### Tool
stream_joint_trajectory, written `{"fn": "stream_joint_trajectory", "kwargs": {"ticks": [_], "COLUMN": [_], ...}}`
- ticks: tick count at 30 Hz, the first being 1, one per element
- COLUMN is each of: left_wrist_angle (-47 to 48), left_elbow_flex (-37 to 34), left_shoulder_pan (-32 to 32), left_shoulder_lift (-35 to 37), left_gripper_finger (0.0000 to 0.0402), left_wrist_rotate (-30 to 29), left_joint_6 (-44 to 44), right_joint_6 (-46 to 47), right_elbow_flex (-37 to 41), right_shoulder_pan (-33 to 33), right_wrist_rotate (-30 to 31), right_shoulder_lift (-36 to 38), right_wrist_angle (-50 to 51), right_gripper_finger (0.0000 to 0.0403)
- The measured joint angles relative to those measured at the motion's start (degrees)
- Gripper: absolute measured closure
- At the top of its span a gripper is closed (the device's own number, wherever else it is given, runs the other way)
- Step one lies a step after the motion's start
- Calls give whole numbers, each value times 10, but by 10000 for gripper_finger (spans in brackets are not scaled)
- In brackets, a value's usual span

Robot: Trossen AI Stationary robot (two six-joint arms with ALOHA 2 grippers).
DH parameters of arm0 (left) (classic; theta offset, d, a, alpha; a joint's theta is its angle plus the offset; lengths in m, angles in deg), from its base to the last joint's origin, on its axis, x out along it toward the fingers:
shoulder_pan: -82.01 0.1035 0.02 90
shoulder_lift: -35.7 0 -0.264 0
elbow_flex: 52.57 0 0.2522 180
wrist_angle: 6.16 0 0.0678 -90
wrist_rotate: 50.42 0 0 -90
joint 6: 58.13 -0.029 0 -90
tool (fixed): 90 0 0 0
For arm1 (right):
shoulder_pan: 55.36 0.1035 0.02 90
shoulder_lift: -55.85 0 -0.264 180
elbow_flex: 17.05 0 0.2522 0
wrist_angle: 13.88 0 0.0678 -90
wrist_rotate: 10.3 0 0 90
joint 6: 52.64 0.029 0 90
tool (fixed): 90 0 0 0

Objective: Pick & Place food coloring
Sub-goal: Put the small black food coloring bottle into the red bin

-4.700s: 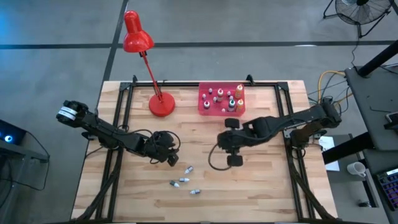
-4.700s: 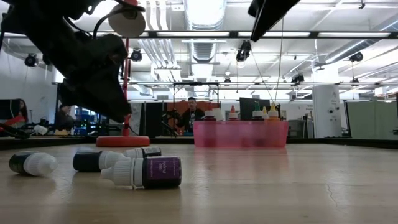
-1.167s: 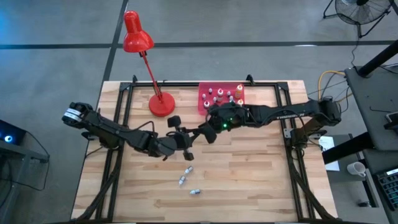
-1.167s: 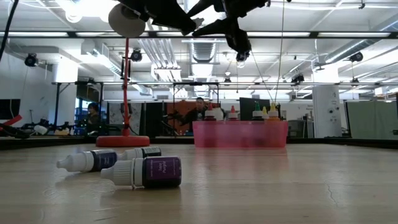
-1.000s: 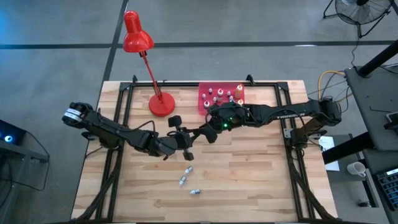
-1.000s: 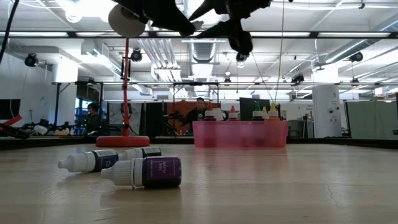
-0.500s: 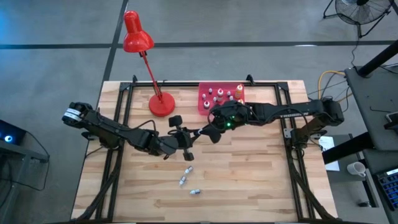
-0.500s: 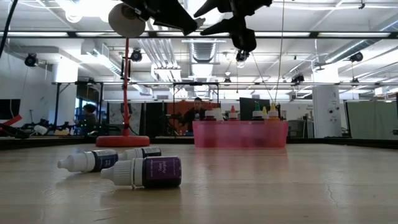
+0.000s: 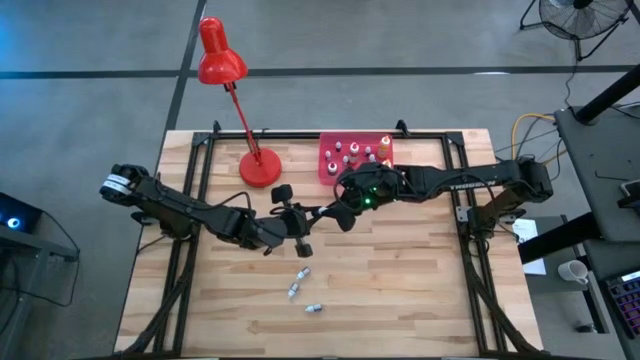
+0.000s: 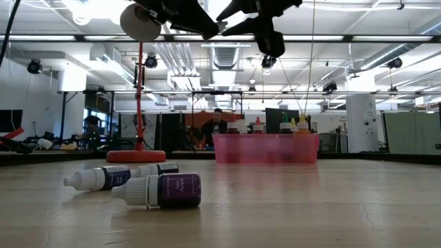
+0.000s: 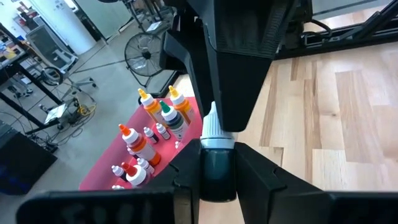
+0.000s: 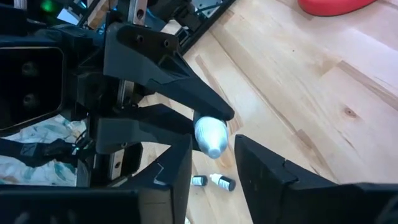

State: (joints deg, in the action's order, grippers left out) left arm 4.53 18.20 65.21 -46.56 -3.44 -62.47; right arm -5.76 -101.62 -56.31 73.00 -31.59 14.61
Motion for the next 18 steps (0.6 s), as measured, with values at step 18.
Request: {"fn": "stream_joint_trajectory", "kwargs": {"ticks": [18], "left_wrist_angle": [-6], "left_elbow_flex": [4], "left_shoulder_pan": [2], "left_shoulder_lift": [0], "left_gripper_finger": [347], "left_wrist_rotate": [-4], "left_joint_6": [4], "right_joint_6": [-21], "right_elbow_flex": [0], "right_shoulder_pan": [0], "right_wrist_rotate": [0], "right_shoulder_lift": [1], "right_wrist_angle": [1], "right_gripper_finger": [357]}}
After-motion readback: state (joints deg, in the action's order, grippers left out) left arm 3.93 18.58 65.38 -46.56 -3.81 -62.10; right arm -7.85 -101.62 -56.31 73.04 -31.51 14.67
